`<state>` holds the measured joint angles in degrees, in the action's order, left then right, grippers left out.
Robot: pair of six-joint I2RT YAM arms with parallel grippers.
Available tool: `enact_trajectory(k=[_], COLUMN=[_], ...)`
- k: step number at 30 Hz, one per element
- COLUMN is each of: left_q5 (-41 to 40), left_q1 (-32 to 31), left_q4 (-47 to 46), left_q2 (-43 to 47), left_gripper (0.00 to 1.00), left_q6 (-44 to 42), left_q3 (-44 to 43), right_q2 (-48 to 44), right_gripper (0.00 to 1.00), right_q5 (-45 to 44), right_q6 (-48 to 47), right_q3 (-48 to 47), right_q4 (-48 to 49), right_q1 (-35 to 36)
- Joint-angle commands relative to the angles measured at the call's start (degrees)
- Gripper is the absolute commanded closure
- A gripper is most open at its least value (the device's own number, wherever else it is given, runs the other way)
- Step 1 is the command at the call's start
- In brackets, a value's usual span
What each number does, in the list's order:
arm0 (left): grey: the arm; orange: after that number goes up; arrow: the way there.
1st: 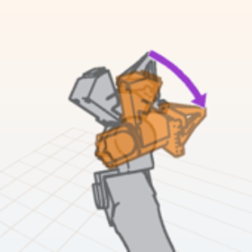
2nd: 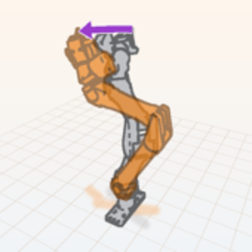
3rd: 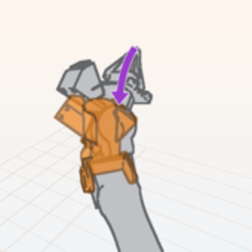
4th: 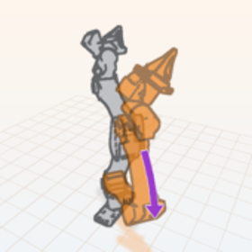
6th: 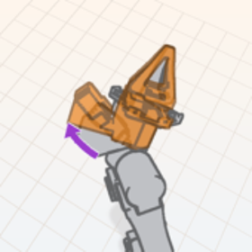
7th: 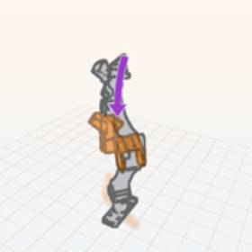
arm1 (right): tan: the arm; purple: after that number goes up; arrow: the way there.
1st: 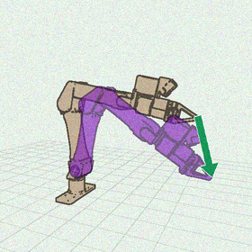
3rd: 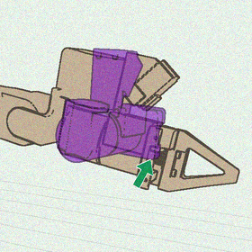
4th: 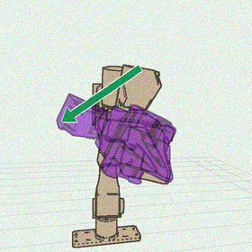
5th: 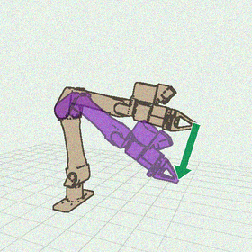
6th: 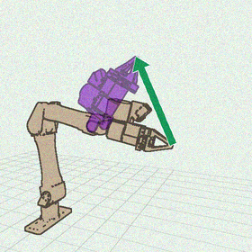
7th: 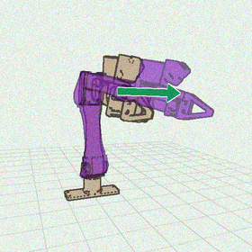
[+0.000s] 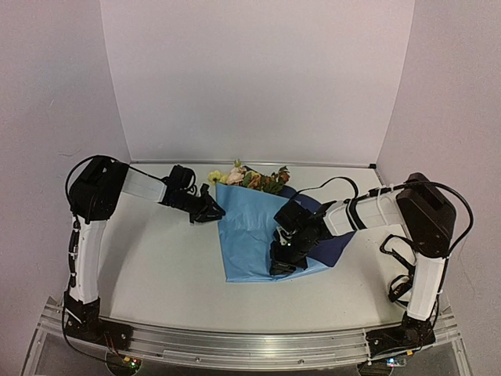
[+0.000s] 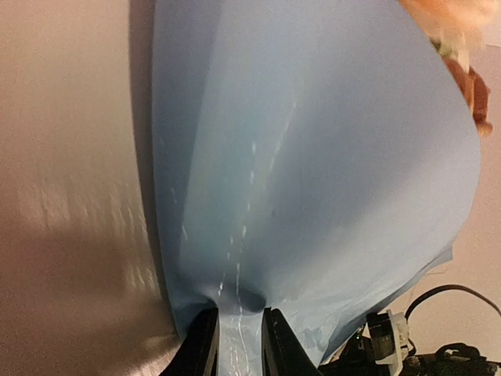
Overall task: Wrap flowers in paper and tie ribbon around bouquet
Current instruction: Flatten out the fold line on the 2/3-folded wrapping paper.
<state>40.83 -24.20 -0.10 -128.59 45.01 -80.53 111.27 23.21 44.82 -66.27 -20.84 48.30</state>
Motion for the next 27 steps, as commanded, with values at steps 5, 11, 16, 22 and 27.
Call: enact_trajectory(k=[5,11,16,22,27], left_q5=[3.9,5.7,6.4,4.3,-0.5], left_q1=[5.5,7.5,8.9,9.1,7.7], left_q4=[4.9,6.9,8.8,10.3,6.6], left_q2=[-9.7,-16.1,-19.3,-13.2,2.8], left_gripper=[0.78,0.77,0.76,0.73,0.73], left_q6=[-2.1,-1.5,-1.1,-3.9,-6.4], left_q3=[-17.0,-28.8,-38.2,-37.5,-18.8], right_q2=[2.4,2.8,3.1,2.3,1.5], right_gripper=[1.00,1.00,1.00,1.00,1.00], right_q5=[-0.5,-0.6,-0.8,-1.1,-1.3], right_q6=[-0.1,0.0,0.4,0.5,1.1], right_q3=[-1.2,-1.6,-1.5,-2.5,-3.8], right_q4=[-2.6,-3.0,-3.3,-4.3,-5.1], right_q1=[0.3,0.3,0.3,0.3,0.3])
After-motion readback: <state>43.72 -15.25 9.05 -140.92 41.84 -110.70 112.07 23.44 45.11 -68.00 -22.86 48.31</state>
